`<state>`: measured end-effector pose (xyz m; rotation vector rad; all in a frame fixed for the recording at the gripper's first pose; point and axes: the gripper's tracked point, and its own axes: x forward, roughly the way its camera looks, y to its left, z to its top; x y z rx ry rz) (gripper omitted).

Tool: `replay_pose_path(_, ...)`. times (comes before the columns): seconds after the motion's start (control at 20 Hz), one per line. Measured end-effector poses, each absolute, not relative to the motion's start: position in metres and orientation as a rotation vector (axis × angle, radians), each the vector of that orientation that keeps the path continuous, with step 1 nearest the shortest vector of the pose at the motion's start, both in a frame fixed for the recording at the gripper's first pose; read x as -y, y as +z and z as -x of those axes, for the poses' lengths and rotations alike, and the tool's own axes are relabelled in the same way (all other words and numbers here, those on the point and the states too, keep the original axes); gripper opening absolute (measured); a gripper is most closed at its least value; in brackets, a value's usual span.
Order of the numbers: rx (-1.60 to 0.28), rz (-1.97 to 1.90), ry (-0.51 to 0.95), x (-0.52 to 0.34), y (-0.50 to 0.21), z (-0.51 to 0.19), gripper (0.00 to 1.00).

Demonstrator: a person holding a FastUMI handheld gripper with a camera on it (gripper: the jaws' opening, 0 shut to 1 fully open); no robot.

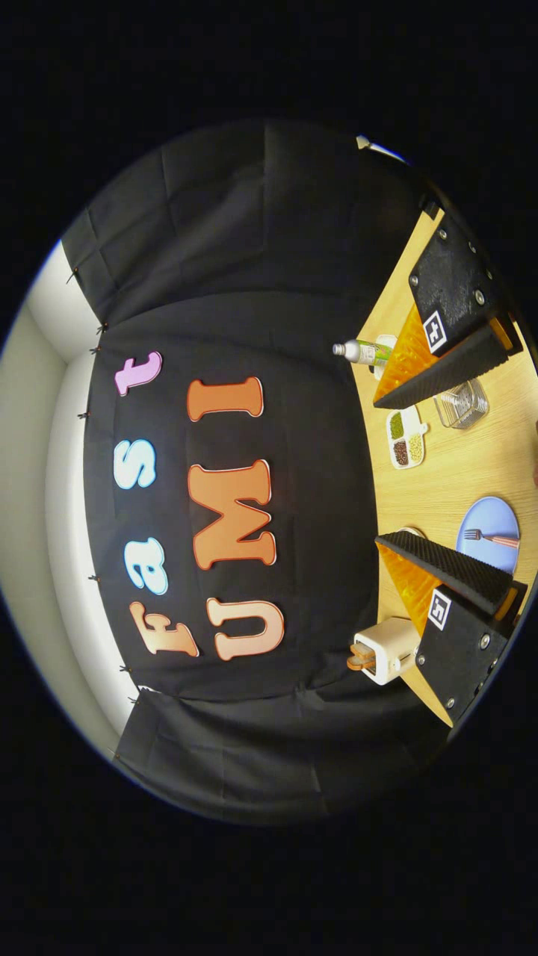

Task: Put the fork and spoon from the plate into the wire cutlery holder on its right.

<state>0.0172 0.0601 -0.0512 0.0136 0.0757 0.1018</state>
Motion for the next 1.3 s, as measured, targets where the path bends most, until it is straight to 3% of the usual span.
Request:
replay_pose_path(0.8,-0.474,0.128,0.227,-0.153,-0.282,-0.020,0.97)
replay_pose_path(1.0,-0.568,0.156,0.251,-0.160,-0.322,-0.016,0.88)
replay_pose_path(1.3,-0.672,0.174,0.249,-0.162,-0.358,-0.008,0.59)
